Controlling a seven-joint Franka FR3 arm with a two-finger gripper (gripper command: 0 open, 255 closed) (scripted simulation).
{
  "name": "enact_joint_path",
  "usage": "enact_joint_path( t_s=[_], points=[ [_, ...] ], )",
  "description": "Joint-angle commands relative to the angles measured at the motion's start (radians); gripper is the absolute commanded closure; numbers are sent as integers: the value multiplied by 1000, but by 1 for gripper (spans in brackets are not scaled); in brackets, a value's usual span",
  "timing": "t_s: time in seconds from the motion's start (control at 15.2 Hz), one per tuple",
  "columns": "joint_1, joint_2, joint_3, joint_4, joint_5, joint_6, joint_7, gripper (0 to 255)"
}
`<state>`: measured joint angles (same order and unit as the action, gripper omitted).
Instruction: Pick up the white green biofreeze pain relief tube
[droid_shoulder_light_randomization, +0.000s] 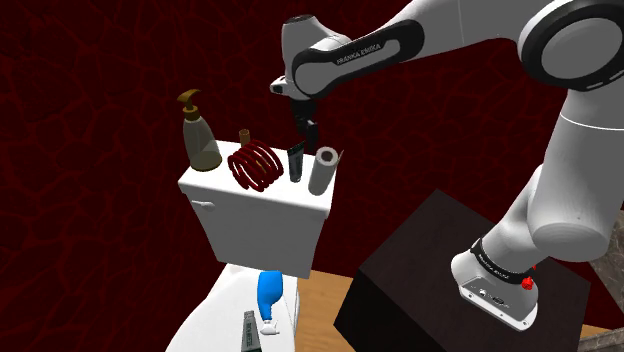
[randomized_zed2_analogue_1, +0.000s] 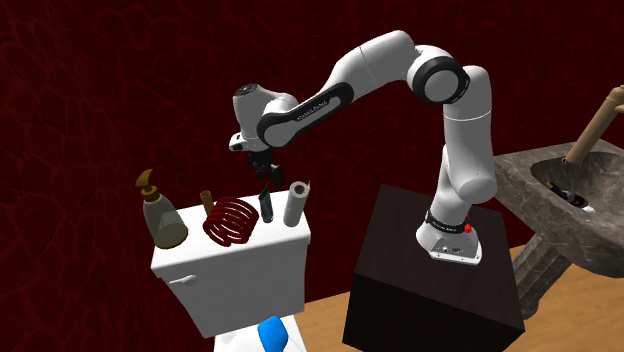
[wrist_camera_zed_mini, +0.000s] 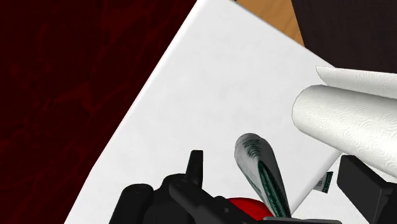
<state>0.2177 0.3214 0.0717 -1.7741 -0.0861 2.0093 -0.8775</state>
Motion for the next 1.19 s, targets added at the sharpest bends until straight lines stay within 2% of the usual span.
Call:
enact_joint_path(
  t_s=[0.0, 0.07, 0.13, 0.73, 1.12],
  points=[
    [1, 9, 0, -12, -1, 20, 3, 0],
    [1, 9, 0, -11, -1, 20, 3, 0],
    [1, 9, 0, -10, -1, 19, 2, 255],
    [1, 9, 0, -11, -1, 20, 3, 255],
    [1, -21, 2, 30, 3, -50, -3, 255]
  ],
)
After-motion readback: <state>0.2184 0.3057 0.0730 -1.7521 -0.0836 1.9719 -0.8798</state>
